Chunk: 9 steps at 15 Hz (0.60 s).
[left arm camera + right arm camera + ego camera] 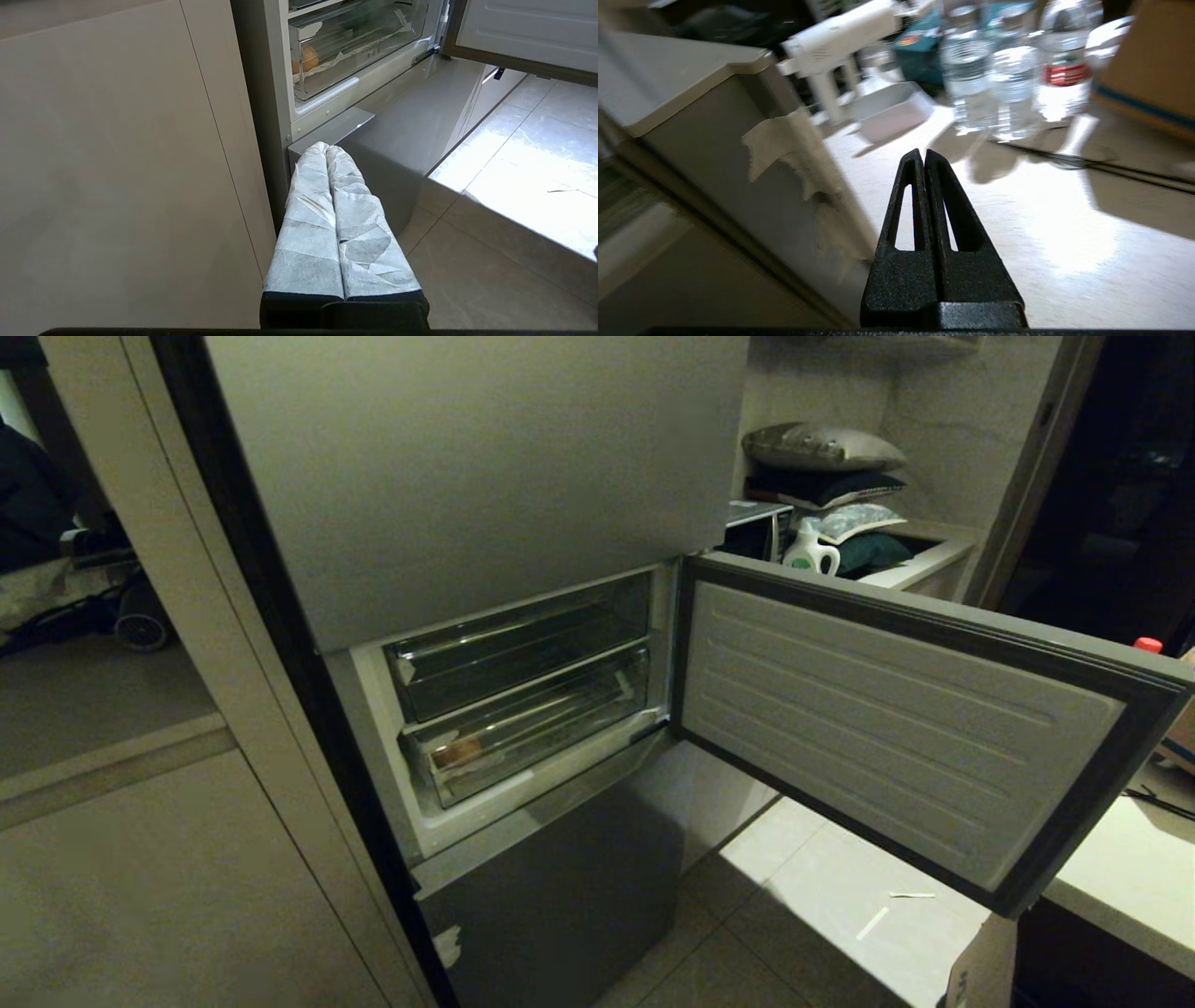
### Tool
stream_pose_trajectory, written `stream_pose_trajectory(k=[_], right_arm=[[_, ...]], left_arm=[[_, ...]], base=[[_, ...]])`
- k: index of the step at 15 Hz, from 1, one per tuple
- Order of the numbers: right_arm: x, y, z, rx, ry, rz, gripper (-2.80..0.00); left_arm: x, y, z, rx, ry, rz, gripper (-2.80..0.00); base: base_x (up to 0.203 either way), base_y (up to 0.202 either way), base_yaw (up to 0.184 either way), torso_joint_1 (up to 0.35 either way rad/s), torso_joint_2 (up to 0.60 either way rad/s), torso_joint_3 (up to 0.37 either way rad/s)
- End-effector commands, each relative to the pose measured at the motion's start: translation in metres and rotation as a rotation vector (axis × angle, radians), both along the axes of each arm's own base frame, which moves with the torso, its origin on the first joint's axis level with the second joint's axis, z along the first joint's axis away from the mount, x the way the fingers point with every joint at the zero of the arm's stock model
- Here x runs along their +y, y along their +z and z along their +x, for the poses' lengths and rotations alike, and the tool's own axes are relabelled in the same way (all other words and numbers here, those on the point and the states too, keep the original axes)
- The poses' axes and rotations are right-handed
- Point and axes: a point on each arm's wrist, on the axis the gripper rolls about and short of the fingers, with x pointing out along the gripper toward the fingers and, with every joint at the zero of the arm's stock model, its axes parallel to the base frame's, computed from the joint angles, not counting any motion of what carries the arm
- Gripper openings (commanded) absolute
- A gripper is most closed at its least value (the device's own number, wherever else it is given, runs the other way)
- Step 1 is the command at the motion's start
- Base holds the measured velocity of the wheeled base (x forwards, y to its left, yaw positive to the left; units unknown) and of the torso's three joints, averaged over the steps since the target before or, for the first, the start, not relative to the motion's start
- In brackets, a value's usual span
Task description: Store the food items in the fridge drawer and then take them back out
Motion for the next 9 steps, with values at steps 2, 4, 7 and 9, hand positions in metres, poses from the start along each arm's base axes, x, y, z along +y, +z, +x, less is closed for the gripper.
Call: stream_pose_trajectory(k=[2,4,7,9], right_arm=[[-0.013,-0.012,0.012,-0.001,0.045,0.028,-2.8],[-0.023,-0.014,0.02,-0.018,0.048,0.024,-2.8],[-0.029,-0.014,0.027,-0.036,0.131,0.078,-2.8],[-0.028,-0.014,0.028,-0.037,0.183,0.108,-2.8]], left_arm=[[0.0,0.0,0.0,0.003,0.0,0.0,-2.8],[0.0,0.0,0.0,0.001,0.0,0.0,-2.8],[0.0,0.0,0.0,0.001,0.0,0.0,-2.8],[0.0,0.0,0.0,0.002,0.0,0.0,-2.8]], base=[[0.0,0.0,0.0,0.0,0.0,0.0],[0.0,0.0,0.0,0.0,0.0,0.0],[0.0,0.0,0.0,0.0,0.0,0.0],[0.0,0.0,0.0,0.0,0.0,0.0]])
